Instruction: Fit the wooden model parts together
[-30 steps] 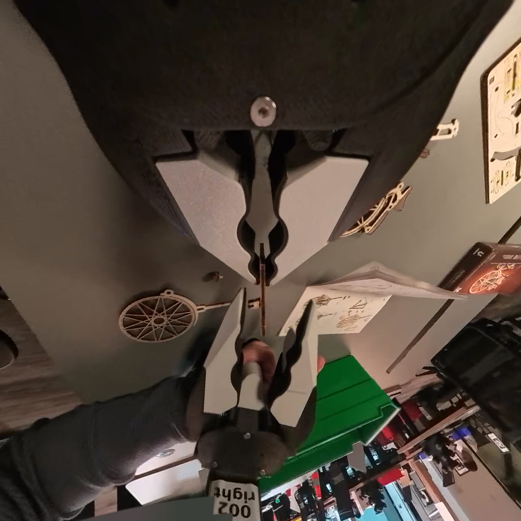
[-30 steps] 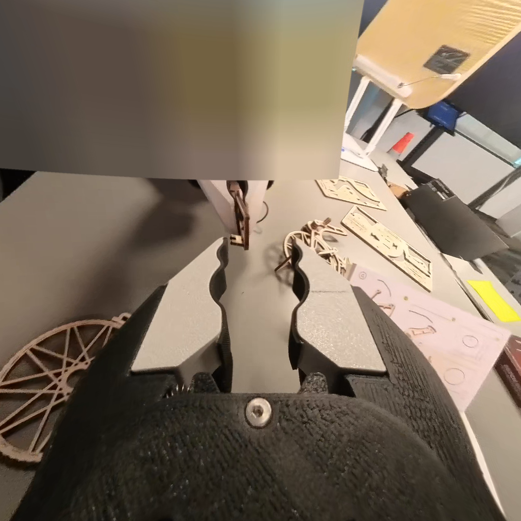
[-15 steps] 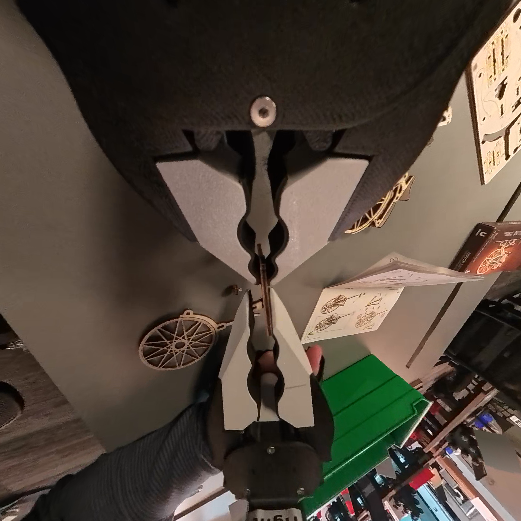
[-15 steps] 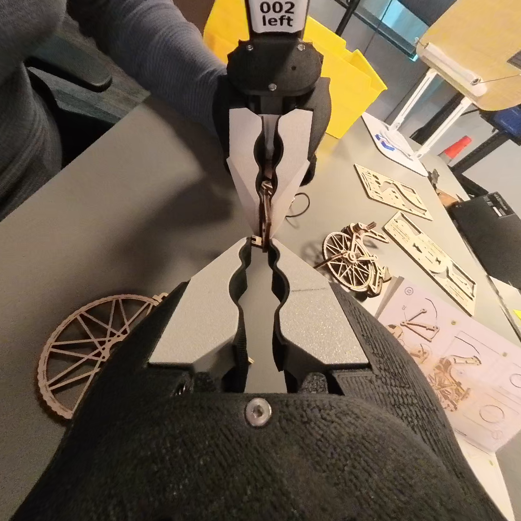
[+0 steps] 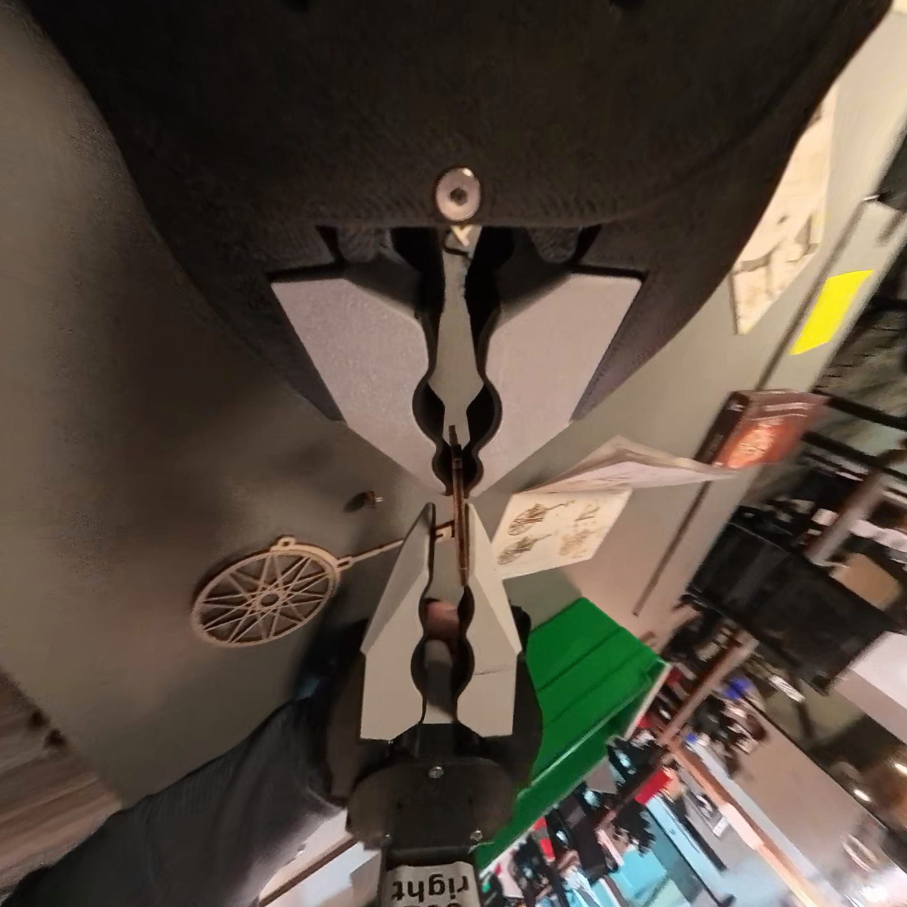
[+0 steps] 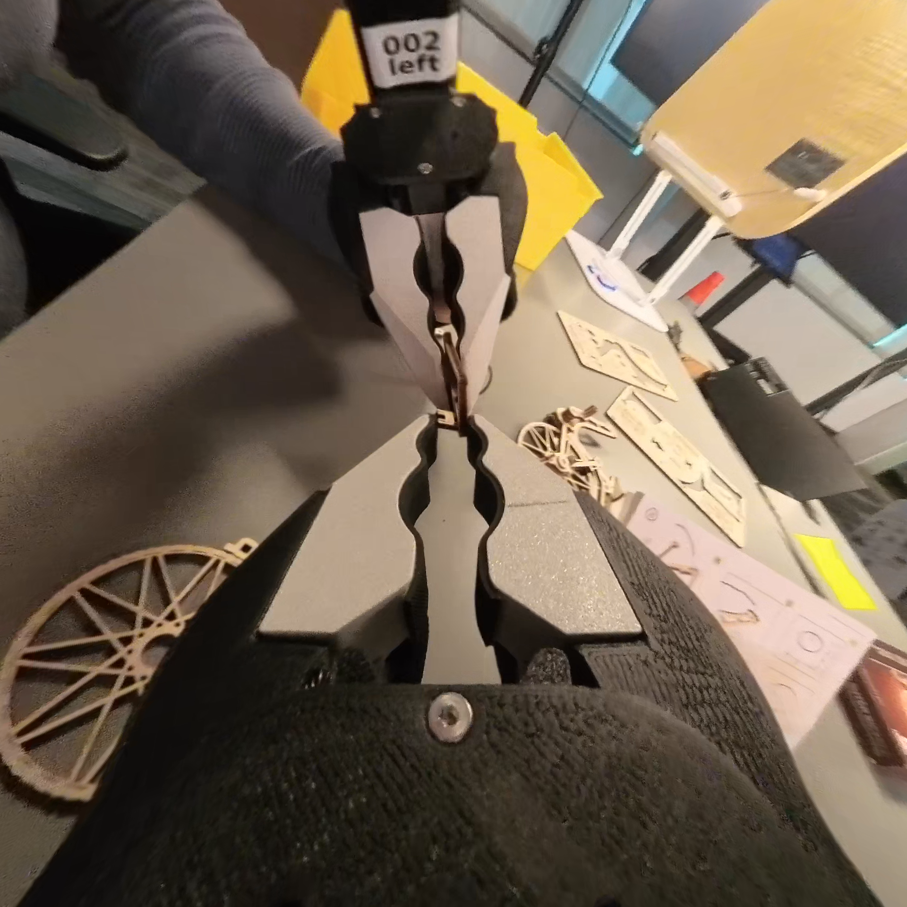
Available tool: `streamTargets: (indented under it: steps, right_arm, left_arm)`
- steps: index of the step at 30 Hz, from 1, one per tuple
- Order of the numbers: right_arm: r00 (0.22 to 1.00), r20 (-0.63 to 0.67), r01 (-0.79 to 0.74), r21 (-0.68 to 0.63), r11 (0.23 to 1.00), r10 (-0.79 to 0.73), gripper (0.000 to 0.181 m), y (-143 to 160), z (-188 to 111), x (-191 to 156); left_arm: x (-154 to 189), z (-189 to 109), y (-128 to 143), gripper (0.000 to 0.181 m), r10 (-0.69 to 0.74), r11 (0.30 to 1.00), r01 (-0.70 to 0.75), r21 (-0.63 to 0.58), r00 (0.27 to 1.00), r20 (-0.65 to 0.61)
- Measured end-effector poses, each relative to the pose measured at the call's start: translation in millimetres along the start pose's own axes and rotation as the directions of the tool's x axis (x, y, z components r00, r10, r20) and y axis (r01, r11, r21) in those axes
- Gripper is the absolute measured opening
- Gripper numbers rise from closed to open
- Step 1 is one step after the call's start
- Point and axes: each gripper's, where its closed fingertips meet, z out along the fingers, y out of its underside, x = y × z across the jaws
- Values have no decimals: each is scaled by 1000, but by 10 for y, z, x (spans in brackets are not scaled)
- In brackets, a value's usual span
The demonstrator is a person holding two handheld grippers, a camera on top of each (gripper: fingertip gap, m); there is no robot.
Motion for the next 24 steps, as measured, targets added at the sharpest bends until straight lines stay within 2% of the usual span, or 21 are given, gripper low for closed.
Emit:
streamTargets:
  steps: [3, 10, 15, 18, 24]
  right_arm:
    - [997, -37, 68, 3, 998, -67, 25, -12, -44, 17]
    - [994, -25, 104, 5, 995, -104, 10, 9, -77, -14]
    - [1000, 12, 13, 13, 1000, -13, 19, 14, -58, -24]
    - [999, -16, -40, 35, 999, 41, 22, -14, -74, 53]
    - [991, -19, -132, -2, 991, 132, 40, 70, -50, 109]
  left_arm:
    - [-36, 0, 24, 1, 104, 994, -101, -42, 993, 62]
    - [-19, -7, 29, 1, 108, 994, -106, -40, 993, 52]
    - [16, 29, 45, 1, -61, 998, 61, -28, 998, -18]
    - [21, 40, 28, 1, -181, 983, 181, -6, 981, -63]
    - [54, 82, 47, 1, -243, 970, 241, -35, 965, -93]
